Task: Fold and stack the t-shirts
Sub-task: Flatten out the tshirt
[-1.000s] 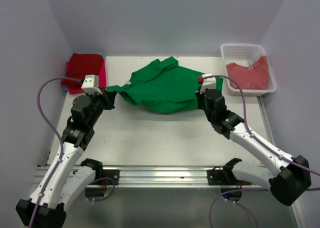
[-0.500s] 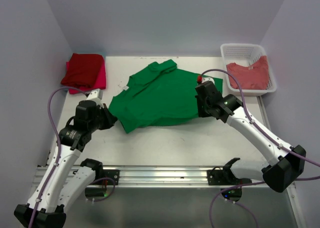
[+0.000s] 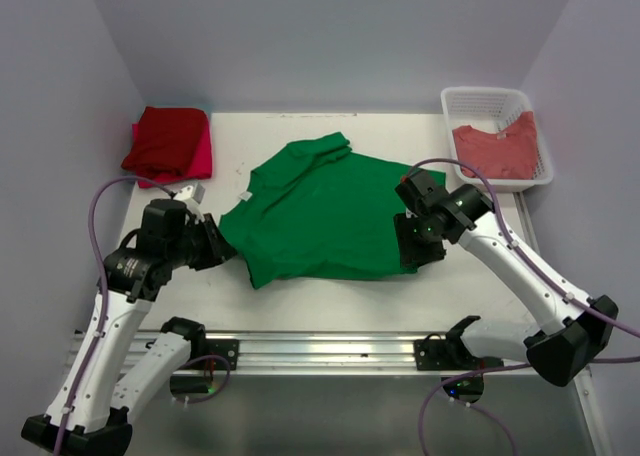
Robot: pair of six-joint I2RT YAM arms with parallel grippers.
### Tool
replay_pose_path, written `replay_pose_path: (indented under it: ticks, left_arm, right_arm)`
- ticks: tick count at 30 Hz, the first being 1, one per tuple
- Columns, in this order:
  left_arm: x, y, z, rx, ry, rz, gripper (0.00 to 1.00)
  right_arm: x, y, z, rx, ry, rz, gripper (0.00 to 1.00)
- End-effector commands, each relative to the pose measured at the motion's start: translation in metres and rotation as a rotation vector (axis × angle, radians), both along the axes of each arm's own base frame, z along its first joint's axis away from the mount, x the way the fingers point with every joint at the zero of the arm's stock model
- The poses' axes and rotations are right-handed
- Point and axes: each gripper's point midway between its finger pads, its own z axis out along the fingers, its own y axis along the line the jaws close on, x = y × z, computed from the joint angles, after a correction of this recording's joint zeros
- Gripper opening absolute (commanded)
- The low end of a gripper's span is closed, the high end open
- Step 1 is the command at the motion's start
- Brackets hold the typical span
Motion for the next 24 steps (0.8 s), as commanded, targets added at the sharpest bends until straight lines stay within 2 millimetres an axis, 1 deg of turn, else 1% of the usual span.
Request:
replay_pose_path:
  ticks: [1, 2, 3, 4, 5, 6, 7, 8, 10, 11, 12, 13, 14, 15, 16, 17, 18, 19, 20, 21, 22, 23, 24]
  left_arm:
    - [-0.018, -0.011, 0.021, -0.085, 0.008, -0.028, 0.27]
    - [-0.018, -0.011, 0.026, -0.094, -0.007, -0.023, 0.31]
    - [-0.016, -0.01, 0.034, -0.098, -0.029, -0.014, 0.37]
    - [-0.014, -0.01, 0.049, -0.109, -0.079, -0.01, 0.65]
    - [-0.012, -0.009, 0.056, -0.109, -0.106, -0.003, 0.75]
    - [-0.009, -0.007, 0.066, -0.111, -0.142, 0.001, 0.82]
    - [-0.005, -0.007, 0.072, -0.106, -0.175, 0.0, 0.84]
    - [0.0, -0.005, 0.074, -0.096, -0.194, 0.011, 0.86]
    - [0.017, -0.006, 0.077, -0.083, -0.248, 0.009, 0.88]
    - [0.027, -0.004, 0.076, -0.07, -0.267, 0.026, 0.88]
    - [0.047, -0.007, 0.076, -0.063, -0.311, 0.026, 0.88]
    - [0.058, -0.009, 0.076, -0.063, -0.332, 0.026, 0.88]
    - [0.069, -0.01, 0.071, -0.053, -0.345, 0.034, 0.87]
    - [0.084, -0.013, 0.064, -0.042, -0.34, 0.033, 0.87]
    - [0.102, -0.021, 0.079, -0.078, -0.425, 0.017, 0.81]
    - [0.114, -0.025, 0.083, -0.083, -0.455, 0.007, 0.81]
    - [0.136, -0.034, 0.09, -0.092, -0.511, -0.016, 0.71]
    - [0.145, -0.039, 0.09, -0.1, -0.526, -0.029, 0.61]
    - [0.157, -0.041, 0.09, -0.093, -0.537, -0.029, 0.49]
    - [0.169, -0.045, 0.098, -0.092, -0.56, -0.038, 0.33]
    - [0.191, -0.051, 0.088, -0.085, -0.552, -0.052, 0.27]
    - [0.206, -0.053, 0.096, -0.071, -0.574, -0.047, 0.15]
    - [0.226, -0.057, 0.074, -0.049, -0.524, -0.053, 0.1]
  right_arm:
    - [-0.044, -0.014, 0.017, -0.007, 0.137, 0.029, 0.47]
    - [-0.044, -0.015, 0.02, -0.011, 0.127, 0.028, 0.51]
    - [-0.04, -0.015, 0.028, -0.003, 0.097, 0.028, 0.57]
    - [-0.036, -0.015, 0.032, -0.005, 0.076, 0.023, 0.65]
    - [-0.029, -0.012, 0.04, 0.011, 0.038, 0.017, 0.72]
    - [-0.025, -0.011, 0.042, 0.012, 0.018, 0.016, 0.73]
    - [-0.02, -0.01, 0.045, 0.016, -0.008, 0.008, 0.74]
    - [-0.007, -0.009, 0.047, 0.013, -0.06, -0.005, 0.77]
    - [0.01, -0.005, 0.046, 0.0, -0.104, -0.018, 0.77]
    - [0.026, -0.004, 0.047, -0.011, -0.163, -0.035, 0.75]
    - [0.036, -0.002, 0.045, -0.023, -0.19, -0.032, 0.74]
    - [0.048, -0.001, 0.039, -0.057, -0.195, -0.04, 0.71]
    - [0.065, 0.003, 0.039, -0.068, -0.246, -0.045, 0.6]
    - [0.075, 0.005, 0.036, -0.085, -0.258, -0.043, 0.48]
    - [0.091, 0.01, 0.031, -0.11, -0.277, -0.045, 0.06]
    - [0.098, 0.015, 0.026, -0.109, -0.279, -0.044, 0.05]
    - [0.109, 0.012, 0.025, -0.142, -0.312, -0.059, 0.0]
    - [0.118, 0.01, 0.023, -0.167, -0.329, -0.063, 0.0]
    - [0.131, 0.014, 0.016, -0.186, -0.354, -0.072, 0.0]
    - [0.14, 0.012, 0.015, -0.201, -0.373, -0.087, 0.0]
    - [0.149, 0.007, 0.014, -0.242, -0.396, -0.103, 0.0]
    - [0.161, 0.007, 0.012, -0.253, -0.409, -0.12, 0.0]
    - [0.169, 0.006, 0.009, -0.261, -0.418, -0.132, 0.0]
